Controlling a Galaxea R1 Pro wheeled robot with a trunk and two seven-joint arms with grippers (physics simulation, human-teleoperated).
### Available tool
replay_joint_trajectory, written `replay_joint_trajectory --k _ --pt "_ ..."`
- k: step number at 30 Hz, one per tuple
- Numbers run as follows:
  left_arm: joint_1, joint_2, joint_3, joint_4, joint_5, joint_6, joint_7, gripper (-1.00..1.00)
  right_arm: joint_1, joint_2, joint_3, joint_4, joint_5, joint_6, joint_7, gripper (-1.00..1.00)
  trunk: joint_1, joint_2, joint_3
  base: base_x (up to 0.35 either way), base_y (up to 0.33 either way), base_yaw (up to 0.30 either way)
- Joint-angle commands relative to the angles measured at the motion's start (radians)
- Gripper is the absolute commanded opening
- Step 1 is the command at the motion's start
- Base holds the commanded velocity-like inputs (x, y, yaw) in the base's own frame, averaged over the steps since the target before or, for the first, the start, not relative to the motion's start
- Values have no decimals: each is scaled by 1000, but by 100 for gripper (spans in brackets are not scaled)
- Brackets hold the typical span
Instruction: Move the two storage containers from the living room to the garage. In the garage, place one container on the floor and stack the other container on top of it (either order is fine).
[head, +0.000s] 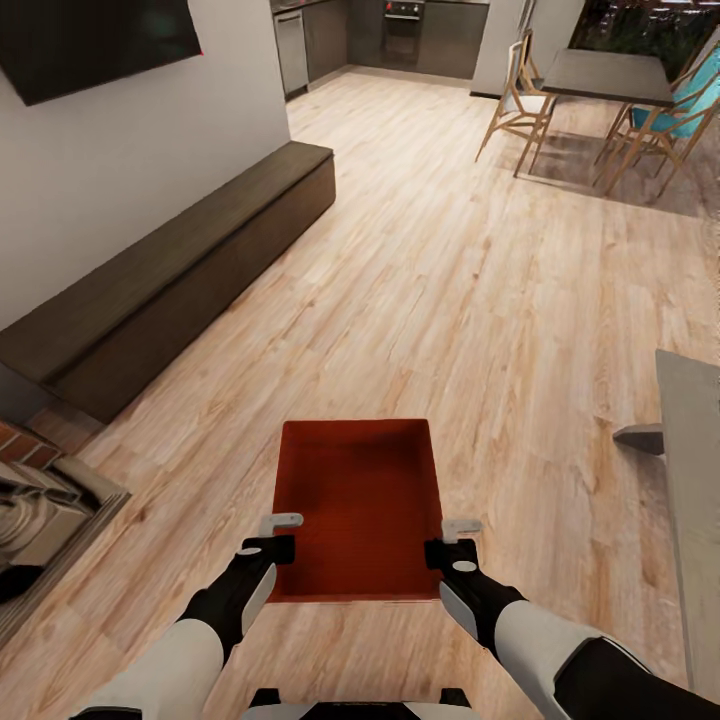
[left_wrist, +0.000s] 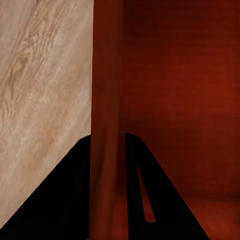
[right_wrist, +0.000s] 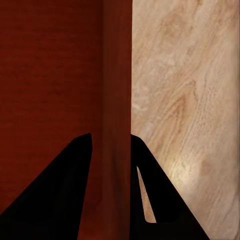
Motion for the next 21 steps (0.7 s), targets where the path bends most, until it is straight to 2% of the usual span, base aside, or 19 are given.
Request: replay_joint_trajectory --k 1,21 --pt "1 12 0 27 -7 8 87 -100 -2 0 -25 -1 5 -64 -46 -100 1 -1 -1 311 0 -71" --pt "1 12 0 29 -7 9 85 -100 -2 -1 -16 -1 13 -64 -39 -100 1 -1 -1 322 0 -2"
